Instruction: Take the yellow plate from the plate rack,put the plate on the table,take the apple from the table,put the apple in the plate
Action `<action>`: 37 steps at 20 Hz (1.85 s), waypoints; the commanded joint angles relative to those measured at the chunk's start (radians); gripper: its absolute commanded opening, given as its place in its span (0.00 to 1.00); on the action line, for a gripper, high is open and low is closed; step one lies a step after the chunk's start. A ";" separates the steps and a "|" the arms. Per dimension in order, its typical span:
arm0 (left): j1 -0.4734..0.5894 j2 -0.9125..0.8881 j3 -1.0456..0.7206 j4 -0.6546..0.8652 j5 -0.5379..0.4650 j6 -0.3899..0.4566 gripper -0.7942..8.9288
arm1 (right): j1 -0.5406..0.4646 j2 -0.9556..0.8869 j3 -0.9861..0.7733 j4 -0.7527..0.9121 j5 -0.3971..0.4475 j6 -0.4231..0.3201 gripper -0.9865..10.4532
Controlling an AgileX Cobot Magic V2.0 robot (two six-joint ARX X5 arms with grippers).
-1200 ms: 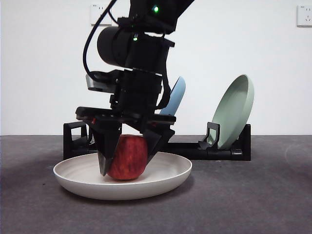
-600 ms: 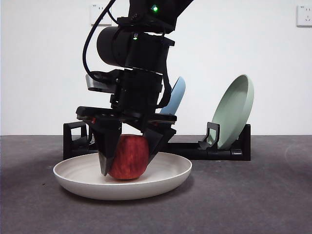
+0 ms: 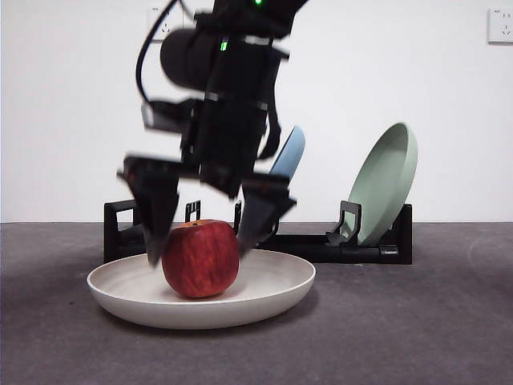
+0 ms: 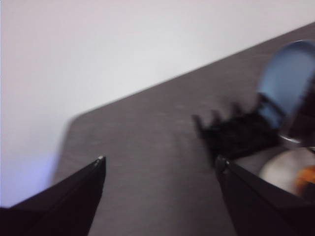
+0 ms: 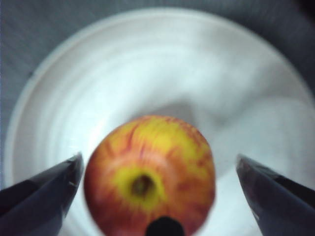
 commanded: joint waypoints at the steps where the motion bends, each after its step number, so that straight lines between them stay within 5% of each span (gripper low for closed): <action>1: 0.002 0.001 -0.004 0.049 0.071 -0.060 0.47 | -0.006 -0.076 0.010 0.002 0.006 -0.014 0.58; 7: 0.002 0.037 -0.004 0.171 0.231 0.018 0.46 | -0.052 -0.253 0.010 -0.019 0.006 -0.028 0.57; 9: 0.002 0.061 -0.004 0.206 0.276 0.066 0.45 | -0.075 -0.320 0.010 -0.029 0.006 -0.034 0.49; 15: 0.004 0.163 -0.004 0.293 0.373 0.181 0.09 | -0.147 -0.502 0.010 -0.100 0.002 -0.076 0.15; 18: 0.036 0.253 -0.004 0.361 0.432 0.225 0.07 | -0.217 -0.618 0.010 -0.181 0.002 -0.093 0.07; 23: 0.263 0.355 -0.005 0.401 0.663 0.267 0.07 | -0.309 -0.750 -0.003 -0.246 -0.003 -0.093 0.07; 29: 0.625 0.371 -0.007 0.402 1.004 0.223 0.07 | -0.323 -0.895 -0.183 -0.167 -0.003 -0.091 0.07; 37: 0.729 0.244 -0.158 0.418 1.126 0.172 0.07 | -0.322 -1.140 -0.682 0.198 -0.001 0.072 0.07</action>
